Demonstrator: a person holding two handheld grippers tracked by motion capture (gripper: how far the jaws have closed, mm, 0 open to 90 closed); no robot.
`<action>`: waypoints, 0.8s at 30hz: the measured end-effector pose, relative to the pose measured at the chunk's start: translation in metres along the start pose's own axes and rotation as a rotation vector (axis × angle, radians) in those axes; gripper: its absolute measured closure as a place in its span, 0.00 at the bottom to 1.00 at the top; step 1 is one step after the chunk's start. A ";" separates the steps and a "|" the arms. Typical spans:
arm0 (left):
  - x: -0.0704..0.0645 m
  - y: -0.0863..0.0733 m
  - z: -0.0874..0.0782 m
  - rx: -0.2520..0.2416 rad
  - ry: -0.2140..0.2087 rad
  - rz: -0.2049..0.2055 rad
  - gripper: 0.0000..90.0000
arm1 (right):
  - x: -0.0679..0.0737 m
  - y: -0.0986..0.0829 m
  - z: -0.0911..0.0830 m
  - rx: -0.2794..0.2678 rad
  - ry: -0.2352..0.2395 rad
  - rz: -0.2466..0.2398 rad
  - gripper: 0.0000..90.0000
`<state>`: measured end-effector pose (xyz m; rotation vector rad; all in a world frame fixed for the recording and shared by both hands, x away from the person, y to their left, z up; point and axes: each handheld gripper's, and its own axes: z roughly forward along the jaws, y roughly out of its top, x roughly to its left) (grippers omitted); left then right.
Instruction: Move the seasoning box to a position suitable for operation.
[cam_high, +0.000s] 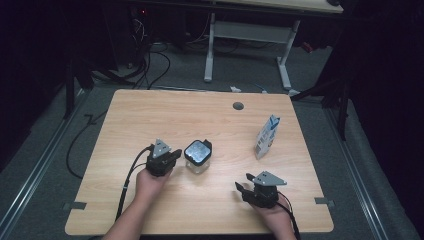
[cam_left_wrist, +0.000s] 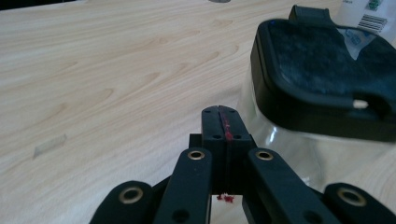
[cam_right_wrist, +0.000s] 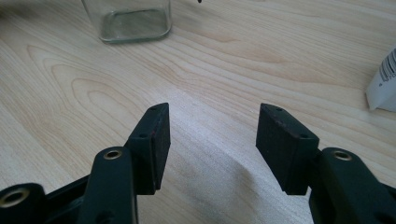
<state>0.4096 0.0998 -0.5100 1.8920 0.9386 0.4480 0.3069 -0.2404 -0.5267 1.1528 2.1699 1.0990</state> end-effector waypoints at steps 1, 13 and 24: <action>0.001 0.003 0.003 -0.003 -0.012 -0.003 1.00 | 0.001 0.000 0.001 0.003 -0.002 -0.005 0.50; -0.007 0.001 0.002 -0.013 -0.045 0.002 1.00 | 0.001 -0.001 0.000 0.008 -0.010 -0.009 0.50; -0.025 -0.008 -0.014 -0.017 -0.054 0.015 1.00 | 0.002 -0.001 0.001 0.012 -0.014 -0.014 0.50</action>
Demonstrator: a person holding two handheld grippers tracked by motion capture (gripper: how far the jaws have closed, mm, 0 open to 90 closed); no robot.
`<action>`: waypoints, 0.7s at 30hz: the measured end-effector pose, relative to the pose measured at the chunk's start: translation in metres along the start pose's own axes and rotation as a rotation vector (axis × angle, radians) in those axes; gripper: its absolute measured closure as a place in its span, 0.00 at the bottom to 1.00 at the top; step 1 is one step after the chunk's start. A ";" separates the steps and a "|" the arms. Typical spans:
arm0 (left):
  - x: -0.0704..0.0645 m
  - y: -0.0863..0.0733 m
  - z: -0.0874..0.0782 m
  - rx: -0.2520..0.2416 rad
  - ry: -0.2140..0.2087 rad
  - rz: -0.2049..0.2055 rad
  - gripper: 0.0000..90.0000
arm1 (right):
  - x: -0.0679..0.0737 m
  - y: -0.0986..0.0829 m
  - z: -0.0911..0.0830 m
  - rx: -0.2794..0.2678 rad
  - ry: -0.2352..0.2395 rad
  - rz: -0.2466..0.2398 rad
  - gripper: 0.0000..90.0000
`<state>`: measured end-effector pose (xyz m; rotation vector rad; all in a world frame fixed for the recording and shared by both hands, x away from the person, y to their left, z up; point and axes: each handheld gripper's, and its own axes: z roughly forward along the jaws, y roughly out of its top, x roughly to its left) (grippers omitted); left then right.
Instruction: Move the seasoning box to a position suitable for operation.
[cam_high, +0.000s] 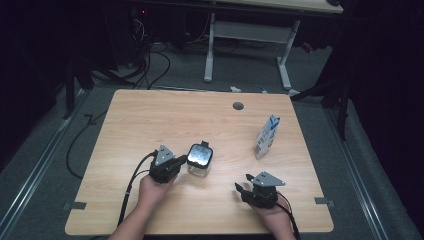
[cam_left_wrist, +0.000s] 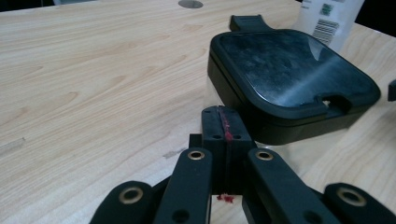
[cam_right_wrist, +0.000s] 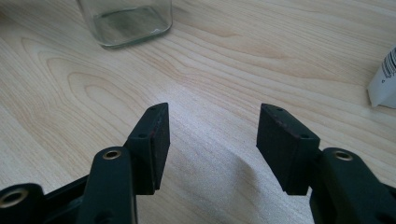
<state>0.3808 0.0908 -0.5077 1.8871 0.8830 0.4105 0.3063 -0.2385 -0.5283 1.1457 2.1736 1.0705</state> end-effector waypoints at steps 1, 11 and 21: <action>-0.002 -0.001 -0.001 -0.003 -0.004 0.001 1.00 | 0.000 0.000 0.000 0.000 0.000 0.000 0.50; -0.021 -0.007 -0.006 -0.011 -0.039 0.008 1.00 | 0.000 0.000 0.000 0.004 -0.001 -0.002 0.49; -0.033 -0.009 -0.007 -0.012 -0.072 0.018 1.00 | 0.000 0.000 0.000 0.007 -0.006 0.001 0.49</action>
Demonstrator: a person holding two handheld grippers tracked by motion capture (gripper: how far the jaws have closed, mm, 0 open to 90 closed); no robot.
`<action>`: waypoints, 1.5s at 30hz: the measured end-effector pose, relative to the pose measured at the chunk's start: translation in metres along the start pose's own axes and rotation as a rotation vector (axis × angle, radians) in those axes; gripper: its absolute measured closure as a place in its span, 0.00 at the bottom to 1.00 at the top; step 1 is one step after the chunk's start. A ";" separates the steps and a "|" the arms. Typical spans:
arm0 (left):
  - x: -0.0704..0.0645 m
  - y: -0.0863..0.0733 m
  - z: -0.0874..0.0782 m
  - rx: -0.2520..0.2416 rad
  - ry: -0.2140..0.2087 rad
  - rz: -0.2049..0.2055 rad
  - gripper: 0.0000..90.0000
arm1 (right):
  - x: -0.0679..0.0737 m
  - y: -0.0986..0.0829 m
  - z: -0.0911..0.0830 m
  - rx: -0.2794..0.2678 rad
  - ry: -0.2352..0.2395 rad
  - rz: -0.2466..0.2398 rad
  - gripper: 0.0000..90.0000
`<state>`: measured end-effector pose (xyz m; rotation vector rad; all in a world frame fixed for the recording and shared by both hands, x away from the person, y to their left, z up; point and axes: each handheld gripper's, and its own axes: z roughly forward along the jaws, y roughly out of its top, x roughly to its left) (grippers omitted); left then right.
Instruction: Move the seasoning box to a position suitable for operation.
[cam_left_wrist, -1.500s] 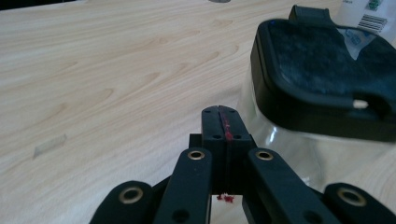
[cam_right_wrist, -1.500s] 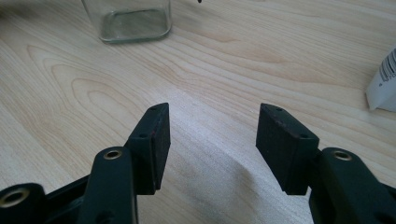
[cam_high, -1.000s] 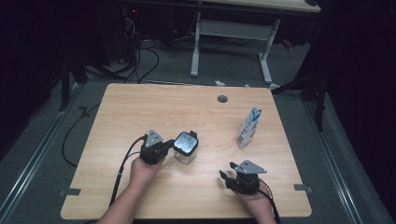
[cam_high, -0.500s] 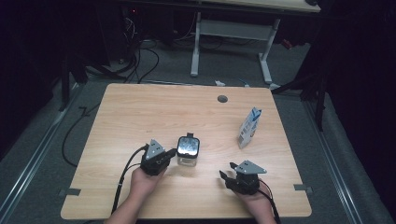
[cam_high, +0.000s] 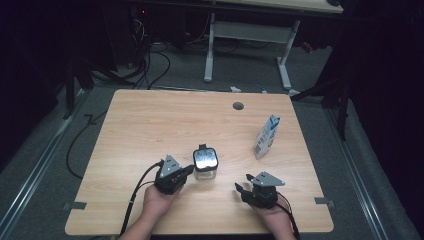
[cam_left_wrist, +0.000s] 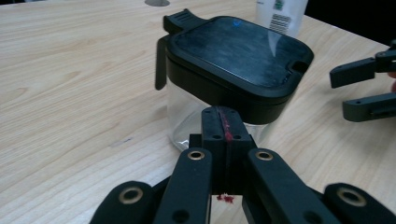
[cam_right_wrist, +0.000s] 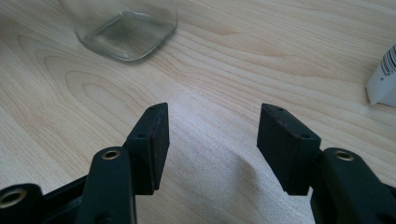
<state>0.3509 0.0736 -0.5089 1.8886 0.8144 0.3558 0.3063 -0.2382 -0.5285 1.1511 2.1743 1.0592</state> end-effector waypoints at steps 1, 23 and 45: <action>-0.002 0.000 0.000 -0.001 -0.006 0.001 1.00 | 0.000 0.000 0.000 0.001 0.000 0.002 0.49; -0.030 0.005 0.016 0.006 -0.080 0.045 0.99 | -0.002 0.001 -0.001 0.011 0.002 0.016 0.45; -0.002 0.002 -0.009 0.050 0.079 0.101 0.65 | 0.003 0.007 -0.004 -0.024 0.045 0.008 0.57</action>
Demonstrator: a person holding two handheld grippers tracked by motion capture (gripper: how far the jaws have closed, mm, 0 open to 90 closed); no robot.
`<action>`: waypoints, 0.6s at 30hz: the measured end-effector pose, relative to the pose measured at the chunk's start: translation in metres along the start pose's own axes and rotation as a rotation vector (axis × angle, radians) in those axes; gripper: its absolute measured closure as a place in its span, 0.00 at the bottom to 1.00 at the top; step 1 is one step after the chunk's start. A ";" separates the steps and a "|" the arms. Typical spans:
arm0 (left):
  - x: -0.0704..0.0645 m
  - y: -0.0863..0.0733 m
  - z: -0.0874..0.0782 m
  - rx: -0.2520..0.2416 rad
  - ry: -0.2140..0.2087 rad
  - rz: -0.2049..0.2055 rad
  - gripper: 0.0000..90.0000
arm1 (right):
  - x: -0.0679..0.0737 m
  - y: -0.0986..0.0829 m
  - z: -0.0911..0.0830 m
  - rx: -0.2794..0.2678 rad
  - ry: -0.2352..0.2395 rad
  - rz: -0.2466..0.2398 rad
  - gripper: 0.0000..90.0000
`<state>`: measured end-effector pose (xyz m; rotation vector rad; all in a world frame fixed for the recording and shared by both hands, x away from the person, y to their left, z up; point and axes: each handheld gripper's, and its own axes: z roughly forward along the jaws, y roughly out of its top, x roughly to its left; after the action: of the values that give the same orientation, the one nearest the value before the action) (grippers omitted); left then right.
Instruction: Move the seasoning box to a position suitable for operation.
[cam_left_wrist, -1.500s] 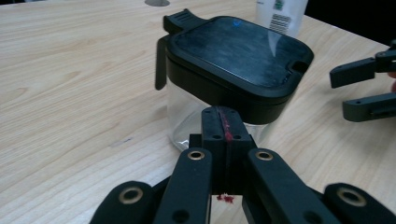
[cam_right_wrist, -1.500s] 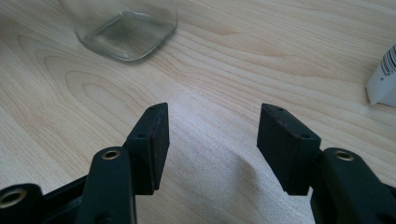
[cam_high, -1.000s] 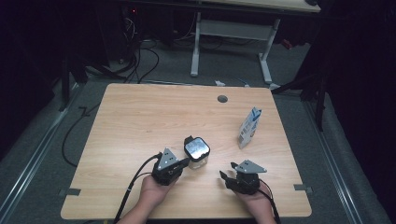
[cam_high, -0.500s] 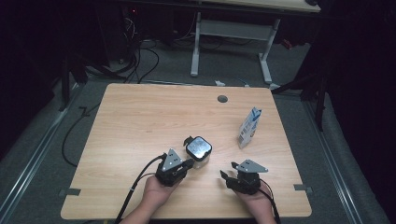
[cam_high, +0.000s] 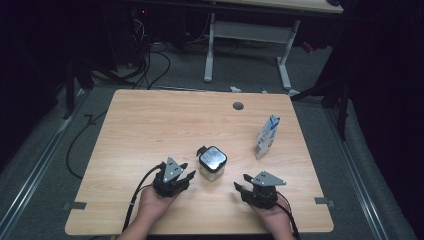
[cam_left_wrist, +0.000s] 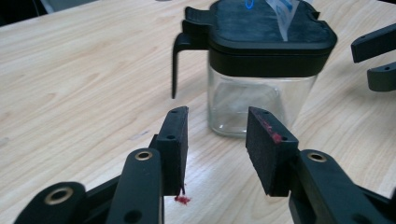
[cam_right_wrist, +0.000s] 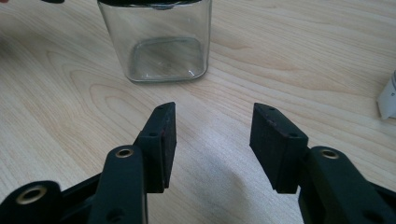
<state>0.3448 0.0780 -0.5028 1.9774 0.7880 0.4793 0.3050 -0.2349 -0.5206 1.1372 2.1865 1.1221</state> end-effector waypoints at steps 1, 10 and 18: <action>0.002 0.000 -0.001 -0.001 -0.008 -0.010 0.65 | 0.000 0.001 0.001 0.004 0.004 0.003 0.57; 0.012 0.001 -0.005 -0.021 -0.028 -0.022 0.66 | -0.003 0.031 0.012 -0.004 -0.003 0.002 0.67; 0.016 0.012 -0.005 -0.058 -0.044 -0.080 0.75 | -0.007 0.022 0.013 -0.029 0.027 -0.003 0.81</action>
<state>0.3575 0.0881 -0.4895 1.8887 0.8131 0.4054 0.3278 -0.2274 -0.5099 1.1125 2.1849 1.1708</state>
